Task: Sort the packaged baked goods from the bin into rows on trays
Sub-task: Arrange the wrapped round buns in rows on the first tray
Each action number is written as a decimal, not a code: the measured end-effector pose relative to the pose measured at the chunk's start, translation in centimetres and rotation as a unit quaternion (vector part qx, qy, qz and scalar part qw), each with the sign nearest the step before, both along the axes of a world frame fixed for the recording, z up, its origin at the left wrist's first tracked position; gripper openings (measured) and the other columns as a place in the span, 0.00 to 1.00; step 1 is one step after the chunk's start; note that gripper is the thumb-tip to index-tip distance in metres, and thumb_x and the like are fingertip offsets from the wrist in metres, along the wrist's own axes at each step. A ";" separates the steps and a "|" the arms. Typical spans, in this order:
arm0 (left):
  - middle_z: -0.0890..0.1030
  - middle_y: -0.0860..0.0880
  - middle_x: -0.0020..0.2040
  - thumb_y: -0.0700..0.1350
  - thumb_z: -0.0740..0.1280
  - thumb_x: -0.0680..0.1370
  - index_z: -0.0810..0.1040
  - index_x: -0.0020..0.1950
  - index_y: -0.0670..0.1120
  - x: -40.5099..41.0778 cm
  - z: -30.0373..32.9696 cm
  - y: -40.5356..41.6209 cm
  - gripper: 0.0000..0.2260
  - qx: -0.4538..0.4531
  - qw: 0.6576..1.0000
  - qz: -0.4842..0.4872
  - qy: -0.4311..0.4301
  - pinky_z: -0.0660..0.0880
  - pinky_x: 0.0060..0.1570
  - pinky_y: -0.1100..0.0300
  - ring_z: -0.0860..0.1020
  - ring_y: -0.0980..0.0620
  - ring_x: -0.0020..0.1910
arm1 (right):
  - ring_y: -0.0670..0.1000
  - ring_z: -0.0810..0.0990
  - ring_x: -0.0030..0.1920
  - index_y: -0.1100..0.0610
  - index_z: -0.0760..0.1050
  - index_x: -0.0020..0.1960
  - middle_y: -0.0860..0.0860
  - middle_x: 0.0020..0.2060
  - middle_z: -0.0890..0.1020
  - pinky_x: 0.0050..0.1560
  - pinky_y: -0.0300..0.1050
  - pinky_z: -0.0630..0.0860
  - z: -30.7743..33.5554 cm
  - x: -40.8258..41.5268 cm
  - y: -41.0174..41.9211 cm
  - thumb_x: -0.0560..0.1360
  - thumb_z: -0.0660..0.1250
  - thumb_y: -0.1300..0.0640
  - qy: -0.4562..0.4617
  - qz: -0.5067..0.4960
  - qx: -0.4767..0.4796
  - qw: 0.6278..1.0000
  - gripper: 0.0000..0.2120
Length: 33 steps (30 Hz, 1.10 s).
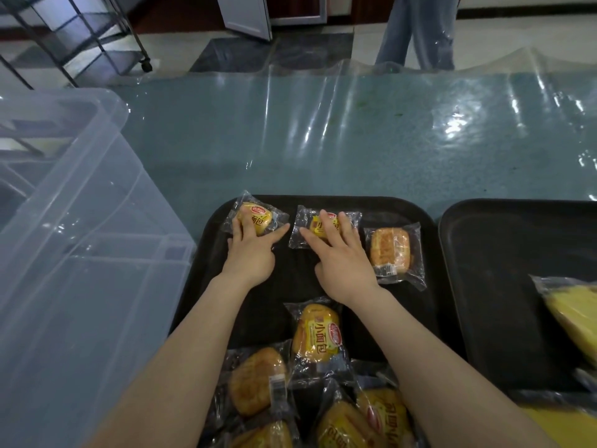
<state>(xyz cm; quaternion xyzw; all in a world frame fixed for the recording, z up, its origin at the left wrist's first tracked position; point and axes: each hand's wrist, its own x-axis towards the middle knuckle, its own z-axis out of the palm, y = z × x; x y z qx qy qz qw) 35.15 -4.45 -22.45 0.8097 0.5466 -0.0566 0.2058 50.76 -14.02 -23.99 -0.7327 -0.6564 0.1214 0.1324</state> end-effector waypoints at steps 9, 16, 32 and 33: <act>0.31 0.45 0.75 0.46 0.60 0.79 0.39 0.75 0.63 -1.2 -0.7 -1.1 0.36 0.057 0.998 0.005 0.000 0.48 0.71 0.39 0.35 0.42 0.74 | 0.56 0.24 0.70 0.40 0.41 0.77 0.50 0.76 0.33 0.67 0.55 0.27 0.4 -0.2 0.8 0.76 0.60 0.61 -0.013 0.045 -0.038 0.998 0.39; 0.28 0.44 0.74 0.45 0.62 0.78 0.44 0.74 0.66 -0.3 1.0 -0.7 0.35 -0.009 0.998 -0.012 0.068 0.47 0.70 0.37 0.36 0.36 0.74 | 0.56 0.43 0.77 0.45 0.62 0.74 0.51 0.78 0.53 0.74 0.56 0.43 3.6 1.1 -2.7 0.75 0.63 0.59 0.022 -0.071 0.037 0.997 0.29; 0.46 0.48 0.78 0.43 0.66 0.77 0.54 0.77 0.53 -6.2 3.4 -11.8 0.32 -0.045 0.981 0.132 -0.134 0.57 0.72 0.47 0.50 0.46 0.76 | 0.52 0.78 0.52 0.55 0.73 0.59 0.52 0.56 0.77 0.50 0.48 0.78 4.5 4.5 -10.9 0.77 0.65 0.58 0.042 -0.236 -0.021 0.971 0.11; 0.47 0.48 0.78 0.43 0.66 0.77 0.55 0.76 0.53 -6.4 3.8 -12.5 0.31 -0.042 0.979 0.136 -0.144 0.58 0.72 0.47 0.52 0.46 0.76 | 0.52 0.79 0.49 0.55 0.74 0.57 0.52 0.53 0.79 0.48 0.48 0.78 4.9 4.4 -10.9 0.78 0.64 0.58 0.037 -0.235 -0.025 0.971 0.09</act>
